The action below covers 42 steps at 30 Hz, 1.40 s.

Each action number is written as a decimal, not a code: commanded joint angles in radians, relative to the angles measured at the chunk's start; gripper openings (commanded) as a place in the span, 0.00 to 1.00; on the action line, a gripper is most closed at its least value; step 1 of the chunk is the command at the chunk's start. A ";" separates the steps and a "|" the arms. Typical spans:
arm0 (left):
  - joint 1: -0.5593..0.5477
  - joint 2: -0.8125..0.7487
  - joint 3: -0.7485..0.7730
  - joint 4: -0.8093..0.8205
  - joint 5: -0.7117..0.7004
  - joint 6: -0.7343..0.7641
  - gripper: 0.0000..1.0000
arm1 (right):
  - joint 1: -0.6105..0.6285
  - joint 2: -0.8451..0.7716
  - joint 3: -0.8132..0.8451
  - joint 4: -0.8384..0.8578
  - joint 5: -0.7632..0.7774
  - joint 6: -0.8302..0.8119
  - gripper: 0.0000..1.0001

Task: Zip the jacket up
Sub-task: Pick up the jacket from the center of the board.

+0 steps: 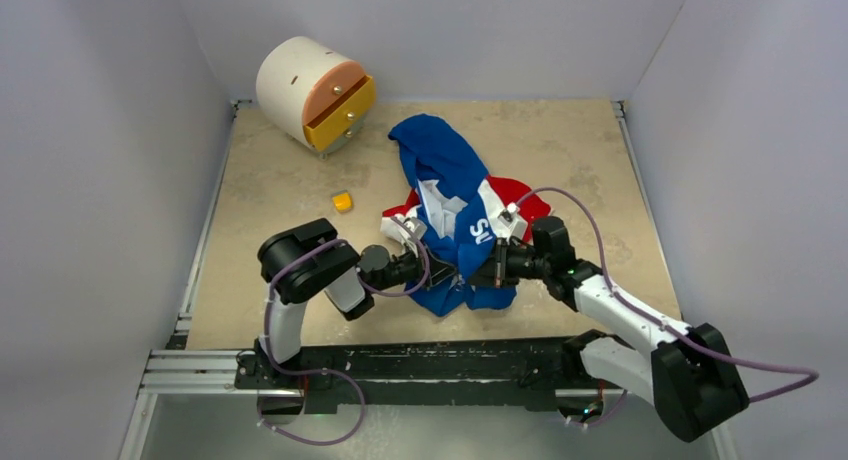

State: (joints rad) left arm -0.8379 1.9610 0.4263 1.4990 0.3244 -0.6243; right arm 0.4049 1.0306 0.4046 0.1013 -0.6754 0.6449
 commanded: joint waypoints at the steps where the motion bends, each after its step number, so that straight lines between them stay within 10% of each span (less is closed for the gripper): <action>1: 0.014 0.068 0.007 0.175 -0.002 0.011 0.00 | 0.025 0.042 0.027 -0.026 0.089 -0.046 0.00; 15: 0.013 0.085 0.029 0.162 0.053 0.018 0.00 | 0.052 -0.051 -0.076 0.177 0.181 0.200 0.55; 26: 0.013 0.081 0.037 0.162 0.073 0.018 0.00 | 0.083 -0.254 -0.142 0.135 0.440 0.443 0.63; 32: 0.012 0.072 0.030 0.162 0.079 0.018 0.00 | 0.084 -0.176 -0.091 0.062 0.555 0.447 0.51; 39: 0.012 0.049 -0.004 0.161 0.052 0.020 0.00 | 0.082 -0.062 -0.067 0.070 0.604 0.382 0.03; 42: 0.015 0.037 -0.026 0.161 0.012 0.016 0.00 | 0.082 -0.083 -0.046 0.027 0.634 0.333 0.00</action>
State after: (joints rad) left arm -0.8295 2.0331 0.4335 1.5032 0.3771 -0.6235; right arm 0.4843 0.9684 0.2996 0.1669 -0.1169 1.0451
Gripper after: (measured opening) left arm 0.060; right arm 0.023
